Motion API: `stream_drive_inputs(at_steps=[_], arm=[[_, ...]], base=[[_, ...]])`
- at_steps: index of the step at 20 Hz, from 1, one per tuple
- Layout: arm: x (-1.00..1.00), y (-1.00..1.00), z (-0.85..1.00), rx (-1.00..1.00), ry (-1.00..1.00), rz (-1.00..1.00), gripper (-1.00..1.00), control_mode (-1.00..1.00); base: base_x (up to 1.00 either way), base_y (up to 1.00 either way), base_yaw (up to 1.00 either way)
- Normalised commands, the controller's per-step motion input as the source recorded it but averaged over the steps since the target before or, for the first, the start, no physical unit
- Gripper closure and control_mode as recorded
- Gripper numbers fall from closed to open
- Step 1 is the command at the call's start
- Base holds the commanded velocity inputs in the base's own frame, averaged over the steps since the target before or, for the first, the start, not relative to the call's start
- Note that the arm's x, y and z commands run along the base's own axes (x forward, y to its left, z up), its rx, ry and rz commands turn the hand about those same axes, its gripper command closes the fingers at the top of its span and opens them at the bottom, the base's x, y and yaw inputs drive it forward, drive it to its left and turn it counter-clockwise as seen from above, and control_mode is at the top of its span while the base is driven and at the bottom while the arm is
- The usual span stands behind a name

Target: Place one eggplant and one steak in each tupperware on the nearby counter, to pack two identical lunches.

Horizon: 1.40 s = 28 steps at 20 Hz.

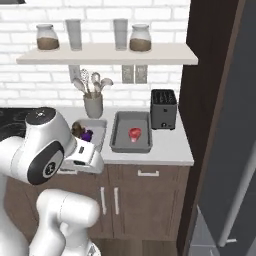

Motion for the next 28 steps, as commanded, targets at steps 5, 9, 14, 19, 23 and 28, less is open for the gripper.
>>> stream_drive_inputs(at_steps=[5,9,14,19,23,28], arm=[[0.0,0.0,0.0,0.0,0.0,0.0,-1.0,1.0],[0.0,0.0,0.0,0.0,0.0,0.0,-1.0,1.0],[0.0,0.0,0.0,0.0,0.0,0.0,-1.0,1.0],[0.0,0.0,0.0,0.0,0.0,0.0,-1.0,1.0],[0.0,0.0,0.0,0.0,0.0,0.0,-1.0,1.0],[0.0,0.0,0.0,0.0,0.0,0.0,-1.0,1.0]], base=[[-0.29,0.46,-0.79],[-0.4,0.14,-0.92],[-0.2,-0.11,-0.9],[0.0,-0.76,-0.8],[0.16,-1.0,-0.72],[0.77,-0.96,-0.39]])
